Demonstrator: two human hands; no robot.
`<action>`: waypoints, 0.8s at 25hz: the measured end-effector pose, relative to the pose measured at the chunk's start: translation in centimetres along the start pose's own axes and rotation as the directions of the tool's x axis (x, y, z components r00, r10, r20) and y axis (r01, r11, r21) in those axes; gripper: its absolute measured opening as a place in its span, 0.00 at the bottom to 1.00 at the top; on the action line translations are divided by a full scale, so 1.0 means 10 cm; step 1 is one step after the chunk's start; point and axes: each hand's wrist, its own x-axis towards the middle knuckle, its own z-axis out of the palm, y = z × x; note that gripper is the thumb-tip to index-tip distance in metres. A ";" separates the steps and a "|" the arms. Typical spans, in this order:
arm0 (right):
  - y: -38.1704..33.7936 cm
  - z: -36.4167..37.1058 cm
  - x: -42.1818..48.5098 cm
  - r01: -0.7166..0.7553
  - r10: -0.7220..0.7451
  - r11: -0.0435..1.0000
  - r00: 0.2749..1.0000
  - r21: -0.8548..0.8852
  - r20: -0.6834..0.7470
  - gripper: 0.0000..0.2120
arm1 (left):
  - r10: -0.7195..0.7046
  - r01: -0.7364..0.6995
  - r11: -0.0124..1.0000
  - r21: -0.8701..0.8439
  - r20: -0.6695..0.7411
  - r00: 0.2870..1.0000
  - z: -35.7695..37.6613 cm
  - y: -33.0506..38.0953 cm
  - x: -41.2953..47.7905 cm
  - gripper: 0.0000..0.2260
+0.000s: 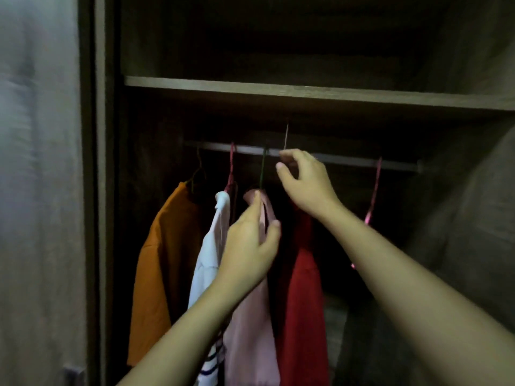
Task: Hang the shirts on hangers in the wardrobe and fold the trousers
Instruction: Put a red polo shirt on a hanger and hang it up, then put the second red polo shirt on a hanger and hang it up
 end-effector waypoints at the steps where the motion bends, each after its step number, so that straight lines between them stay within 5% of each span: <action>1: -0.12 0.09 -0.14 0.044 -0.039 0.995 0.998 0.085 -0.057 0.13 | 0.015 -0.014 1.000 0.005 -0.058 0.998 -0.16 -0.07 -0.11 0.25; 5: -0.59 0.71 -0.81 0.083 -0.052 0.937 0.994 0.339 -0.101 0.13 | -0.047 0.075 0.984 0.163 -0.170 0.984 -0.85 -0.60 -0.71 0.23; 9: -1.26 1.60 -1.49 -0.023 -0.059 0.859 0.988 0.511 0.144 0.15 | -0.260 0.303 0.881 0.364 -0.163 0.952 -1.69 -1.20 -1.54 0.25; 15: -2.30 2.84 -2.32 -0.234 -0.129 0.846 0.781 0.479 0.611 0.22 | -0.546 0.496 0.500 0.710 -0.187 0.817 -3.28 -1.96 -2.78 0.34; 20: -2.88 3.61 -2.78 -0.293 -0.128 0.877 0.621 0.381 0.773 0.24 | -0.687 0.529 0.217 0.821 -0.256 0.680 -4.31 -2.43 -3.49 0.37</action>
